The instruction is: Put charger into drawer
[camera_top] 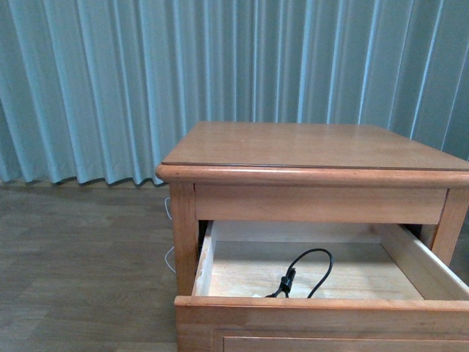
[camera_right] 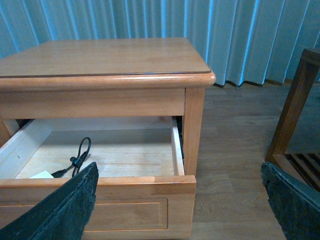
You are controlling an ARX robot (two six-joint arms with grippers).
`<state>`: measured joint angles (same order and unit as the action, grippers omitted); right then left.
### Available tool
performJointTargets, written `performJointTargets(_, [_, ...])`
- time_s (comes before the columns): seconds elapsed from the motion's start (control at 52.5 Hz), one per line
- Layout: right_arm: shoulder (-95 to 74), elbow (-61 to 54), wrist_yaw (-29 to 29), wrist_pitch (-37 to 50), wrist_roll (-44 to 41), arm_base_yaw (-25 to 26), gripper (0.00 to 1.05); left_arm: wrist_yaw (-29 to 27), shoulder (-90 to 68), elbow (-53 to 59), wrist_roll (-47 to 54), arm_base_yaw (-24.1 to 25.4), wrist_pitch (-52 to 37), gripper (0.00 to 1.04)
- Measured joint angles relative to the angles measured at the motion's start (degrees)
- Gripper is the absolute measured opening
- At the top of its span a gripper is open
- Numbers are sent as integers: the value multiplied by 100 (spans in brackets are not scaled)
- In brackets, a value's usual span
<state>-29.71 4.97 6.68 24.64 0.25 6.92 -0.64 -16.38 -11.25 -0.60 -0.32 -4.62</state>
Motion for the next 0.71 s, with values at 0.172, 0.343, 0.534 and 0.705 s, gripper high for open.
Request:
performJointTargets(0.172, [0,0,-11,0,0,-4,97,63,267,317,17,11,-42,4])
performJointTargets(0.343, [0,0,-9,0,0,-9,97,63,822,505,20,17,396,4])
performJointTargets(0.534, [0,0,-11,0,0,-11,97,61,1239,680,20,17,514,4])
performJointTargets(0.705, [0,0,-11,0,-2,-11,97,59,1333,796,20,17,511,4])
